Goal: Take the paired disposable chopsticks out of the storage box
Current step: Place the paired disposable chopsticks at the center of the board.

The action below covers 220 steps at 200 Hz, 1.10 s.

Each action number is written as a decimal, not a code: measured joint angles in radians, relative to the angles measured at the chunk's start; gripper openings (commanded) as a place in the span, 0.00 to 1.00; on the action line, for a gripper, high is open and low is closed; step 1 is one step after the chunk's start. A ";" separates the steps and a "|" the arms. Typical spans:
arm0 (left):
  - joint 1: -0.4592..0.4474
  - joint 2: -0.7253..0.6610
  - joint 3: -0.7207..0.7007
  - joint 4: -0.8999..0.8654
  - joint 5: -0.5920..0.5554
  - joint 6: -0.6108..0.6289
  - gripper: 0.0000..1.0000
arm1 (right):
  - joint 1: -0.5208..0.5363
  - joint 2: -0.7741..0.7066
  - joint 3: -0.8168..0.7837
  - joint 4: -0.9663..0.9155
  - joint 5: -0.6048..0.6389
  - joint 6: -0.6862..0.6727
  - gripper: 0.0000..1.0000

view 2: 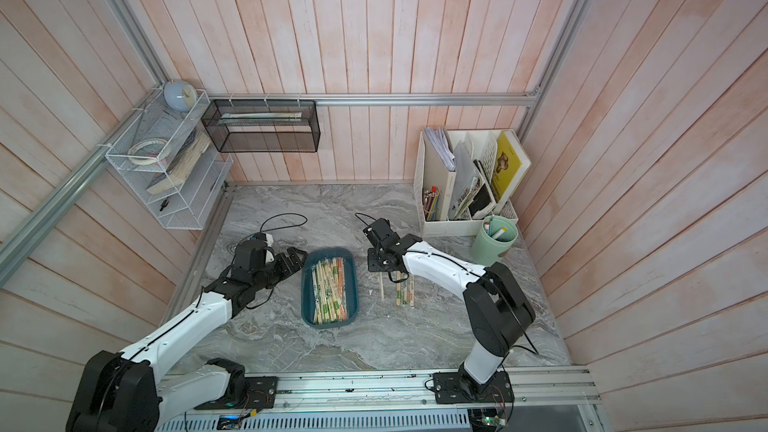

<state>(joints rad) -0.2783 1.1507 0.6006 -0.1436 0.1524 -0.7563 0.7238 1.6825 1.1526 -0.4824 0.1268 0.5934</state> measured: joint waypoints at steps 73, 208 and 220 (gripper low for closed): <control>-0.011 0.006 0.000 -0.015 -0.008 -0.012 1.00 | -0.040 0.068 -0.049 0.068 0.034 -0.008 0.00; -0.016 0.016 0.000 -0.014 -0.008 -0.015 1.00 | -0.071 0.117 -0.060 0.089 0.087 -0.027 0.14; -0.016 0.016 0.000 -0.014 -0.008 -0.015 1.00 | -0.072 0.119 -0.060 0.089 0.090 -0.028 0.18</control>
<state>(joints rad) -0.2939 1.1664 0.6006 -0.1577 0.1440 -0.7715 0.6518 1.8011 1.0927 -0.3935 0.2173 0.5655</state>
